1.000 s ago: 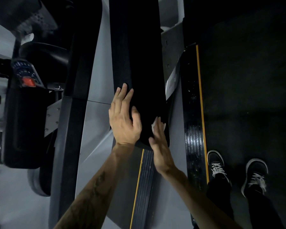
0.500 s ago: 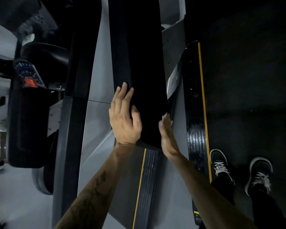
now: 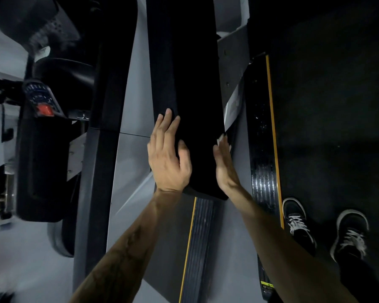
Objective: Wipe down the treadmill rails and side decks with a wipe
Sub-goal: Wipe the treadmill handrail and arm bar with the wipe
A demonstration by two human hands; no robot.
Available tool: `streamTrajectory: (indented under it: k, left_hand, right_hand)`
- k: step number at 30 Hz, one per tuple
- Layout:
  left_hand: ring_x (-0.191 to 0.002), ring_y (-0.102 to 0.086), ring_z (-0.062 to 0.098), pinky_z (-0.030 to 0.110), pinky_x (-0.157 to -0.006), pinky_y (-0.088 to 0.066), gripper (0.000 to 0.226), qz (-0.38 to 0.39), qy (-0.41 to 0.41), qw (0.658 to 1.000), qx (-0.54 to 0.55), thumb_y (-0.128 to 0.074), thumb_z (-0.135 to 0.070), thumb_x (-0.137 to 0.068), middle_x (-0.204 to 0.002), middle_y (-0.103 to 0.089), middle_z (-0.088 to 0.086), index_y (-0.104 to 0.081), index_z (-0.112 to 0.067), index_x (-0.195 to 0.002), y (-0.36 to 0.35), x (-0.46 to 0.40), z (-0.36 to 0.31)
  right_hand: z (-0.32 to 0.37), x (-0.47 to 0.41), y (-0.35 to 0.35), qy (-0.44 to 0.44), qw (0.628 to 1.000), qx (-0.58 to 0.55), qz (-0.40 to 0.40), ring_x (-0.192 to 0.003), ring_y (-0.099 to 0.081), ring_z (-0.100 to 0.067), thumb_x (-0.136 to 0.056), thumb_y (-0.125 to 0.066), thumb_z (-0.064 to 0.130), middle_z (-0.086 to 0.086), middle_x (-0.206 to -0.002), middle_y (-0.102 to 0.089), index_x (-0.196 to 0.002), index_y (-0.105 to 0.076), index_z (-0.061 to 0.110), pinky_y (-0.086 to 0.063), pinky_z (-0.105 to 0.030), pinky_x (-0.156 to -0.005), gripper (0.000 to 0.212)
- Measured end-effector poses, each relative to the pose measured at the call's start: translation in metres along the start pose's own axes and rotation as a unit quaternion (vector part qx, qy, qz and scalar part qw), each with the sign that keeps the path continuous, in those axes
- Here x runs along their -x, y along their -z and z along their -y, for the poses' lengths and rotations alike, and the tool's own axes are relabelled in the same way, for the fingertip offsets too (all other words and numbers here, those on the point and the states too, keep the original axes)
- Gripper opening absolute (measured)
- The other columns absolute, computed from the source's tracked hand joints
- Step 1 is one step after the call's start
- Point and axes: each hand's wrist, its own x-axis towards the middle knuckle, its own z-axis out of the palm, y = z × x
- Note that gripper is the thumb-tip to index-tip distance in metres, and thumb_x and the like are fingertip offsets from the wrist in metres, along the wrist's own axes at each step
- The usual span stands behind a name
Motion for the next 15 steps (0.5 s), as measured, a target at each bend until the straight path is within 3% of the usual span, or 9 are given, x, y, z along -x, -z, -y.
streamTrajectory:
  k: [4, 8, 11, 15]
  left_hand:
    - [-0.146, -0.043, 0.029, 0.030, -0.119, -0.029, 0.055, 0.000, -0.012, 1.000, 0.006, -0.040, -0.022, -0.092, -0.153, -0.051, 0.013, -0.058, -0.001, -0.139, 0.000, 0.000, 0.000]
    - [-0.145, -0.044, 0.031, 0.043, -0.119, -0.037, 0.054, -0.005, -0.015, 1.000, 0.022, -0.041, -0.019, -0.091, -0.152, -0.052, 0.014, -0.058, 0.002, -0.138, 0.000, 0.000, 0.003]
    - [-0.146, -0.043, 0.030, 0.049, -0.117, -0.039, 0.053, -0.005, -0.016, 0.999, 0.033, -0.041, -0.019, -0.093, -0.151, -0.052, 0.014, -0.058, 0.002, -0.138, -0.001, 0.000, 0.004]
    - [-0.146, -0.044, 0.032, 0.055, -0.113, -0.040, 0.053, 0.004, -0.031, 0.999, 0.044, -0.039, -0.023, -0.095, -0.151, -0.052, 0.016, -0.058, 0.002, -0.138, 0.000, -0.001, 0.009]
  right_hand:
    - [-0.019, 0.034, -0.003, -0.015, 1.000, 0.012, -0.001, -0.154, 0.014, 0.001, -0.094, -0.024, 0.074, 0.014, -0.171, 0.008, -0.165, -0.002, 0.028, 0.010, -0.034, -0.128, 0.087]
    - [-0.013, 0.067, -0.012, 0.044, 0.999, 0.024, 0.011, -0.150, 0.015, 0.012, -0.095, -0.020, 0.079, 0.022, -0.166, 0.009, -0.160, 0.001, 0.030, 0.009, -0.020, -0.124, 0.084]
    - [-0.002, 0.054, -0.013, 0.062, 0.998, 0.009, 0.010, -0.150, 0.014, 0.012, -0.092, -0.020, 0.083, 0.018, -0.168, 0.009, -0.161, -0.001, 0.030, 0.010, -0.014, -0.122, 0.089]
    - [-0.006, 0.018, 0.001, 0.025, 0.999, 0.019, 0.009, -0.154, 0.013, 0.002, -0.092, -0.022, 0.080, 0.015, -0.171, 0.009, -0.165, -0.002, 0.030, 0.007, -0.031, -0.128, 0.091]
